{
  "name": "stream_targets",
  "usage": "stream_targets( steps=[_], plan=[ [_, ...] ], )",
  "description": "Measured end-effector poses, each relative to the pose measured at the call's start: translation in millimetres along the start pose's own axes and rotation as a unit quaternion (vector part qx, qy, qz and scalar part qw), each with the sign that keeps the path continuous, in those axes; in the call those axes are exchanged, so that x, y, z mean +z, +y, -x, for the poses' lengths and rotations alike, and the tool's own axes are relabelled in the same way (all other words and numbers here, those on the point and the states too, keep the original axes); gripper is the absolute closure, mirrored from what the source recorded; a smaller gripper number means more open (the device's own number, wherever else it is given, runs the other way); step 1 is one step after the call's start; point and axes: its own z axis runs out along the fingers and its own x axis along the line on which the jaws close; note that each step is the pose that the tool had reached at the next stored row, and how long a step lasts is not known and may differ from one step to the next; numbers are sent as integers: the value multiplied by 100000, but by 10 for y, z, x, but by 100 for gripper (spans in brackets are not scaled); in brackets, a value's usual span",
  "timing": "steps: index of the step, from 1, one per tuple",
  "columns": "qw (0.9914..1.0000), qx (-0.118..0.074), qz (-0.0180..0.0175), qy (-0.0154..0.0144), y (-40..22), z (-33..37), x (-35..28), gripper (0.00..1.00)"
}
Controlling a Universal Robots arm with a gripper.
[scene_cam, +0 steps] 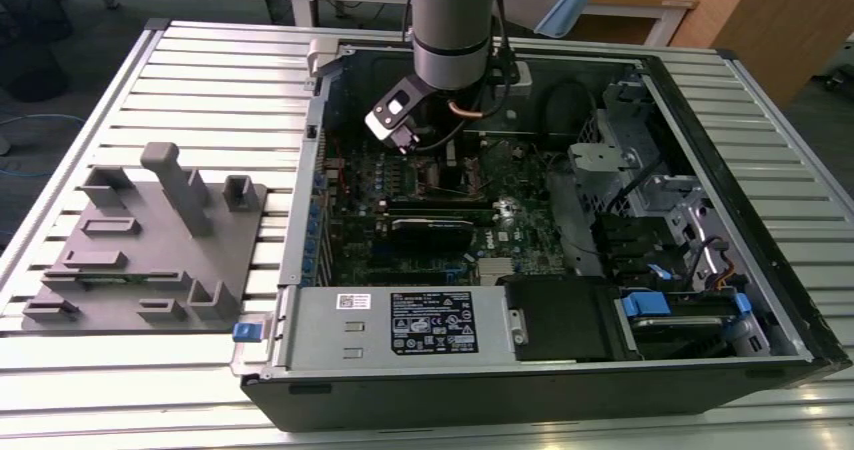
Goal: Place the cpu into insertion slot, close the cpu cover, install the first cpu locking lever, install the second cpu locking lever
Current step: 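Place the cpu into insertion slot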
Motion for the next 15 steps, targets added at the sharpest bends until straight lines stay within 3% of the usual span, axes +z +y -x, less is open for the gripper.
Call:
stream_targets(
  steps=[15],
  plan=[
    [100000,-1,-10,-12,-3,1,28,46]
  ],
)
